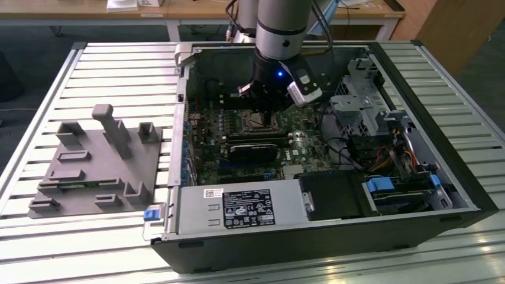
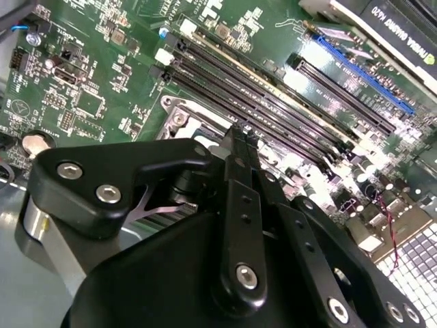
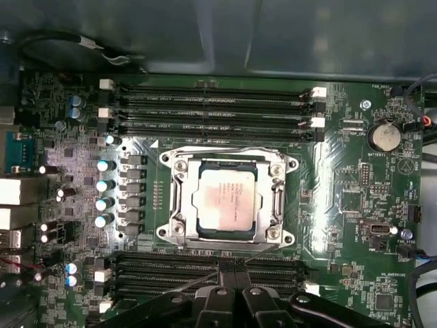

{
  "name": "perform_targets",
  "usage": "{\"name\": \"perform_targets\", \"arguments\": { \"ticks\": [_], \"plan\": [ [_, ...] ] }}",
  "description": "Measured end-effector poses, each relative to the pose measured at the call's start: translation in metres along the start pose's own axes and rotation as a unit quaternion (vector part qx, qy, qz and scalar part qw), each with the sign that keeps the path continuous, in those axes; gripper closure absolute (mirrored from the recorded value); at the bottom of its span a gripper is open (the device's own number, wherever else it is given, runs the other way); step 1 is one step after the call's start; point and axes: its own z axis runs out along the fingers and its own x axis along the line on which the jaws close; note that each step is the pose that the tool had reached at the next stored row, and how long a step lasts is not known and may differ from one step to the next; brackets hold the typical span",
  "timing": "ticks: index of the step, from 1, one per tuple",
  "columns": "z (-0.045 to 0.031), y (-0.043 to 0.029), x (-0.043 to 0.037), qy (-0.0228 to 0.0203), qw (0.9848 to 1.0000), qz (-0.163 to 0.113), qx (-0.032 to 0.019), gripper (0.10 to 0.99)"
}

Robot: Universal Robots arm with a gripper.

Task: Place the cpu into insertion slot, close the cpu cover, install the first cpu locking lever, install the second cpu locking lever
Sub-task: 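Install the second cpu locking lever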

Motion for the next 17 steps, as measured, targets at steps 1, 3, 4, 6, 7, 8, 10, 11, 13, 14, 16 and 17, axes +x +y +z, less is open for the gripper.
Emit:
{"name": "perform_targets", "arguments": {
  "ticks": [1,3,4,6,7,8,10,11,13,14,16,17],
  "plan": [
    [0.0000,0.0000,0.0000,0.0000,1.0000,0.000,0.0000,0.980],
    [0.0001,0.0000,0.0006,0.0000,1.0000,0.000,0.0000,0.980],
    [0.0001,-0.0001,0.0010,0.0000,1.0000,0.000,0.0000,0.980],
    [0.0001,-0.0006,0.0023,0.0000,1.0000,0.000,0.0000,0.980],
    [0.0002,-0.0012,0.0026,0.0000,1.0000,0.000,0.0000,0.980],
    [0.0003,-0.0021,0.0028,0.0000,1.0000,0.000,0.0000,0.980],
    [0.0004,-0.0035,0.0033,0.0000,1.0000,0.000,0.0000,0.980],
    [0.0005,-0.0038,0.0038,0.0000,1.0000,0.000,-0.0002,0.980],
    [0.0005,-0.0043,0.0065,0.0000,1.0000,0.000,-0.0004,0.980],
    [0.0007,-0.0045,0.0082,0.0000,1.0000,0.000,-0.0005,0.980],
    [0.0009,-0.0047,0.0126,0.0000,1.0000,0.000,-0.0005,0.980],
    [0.0011,-0.0047,0.0153,0.0000,1.0000,0.000,-0.0006,0.980]
  ]
}}
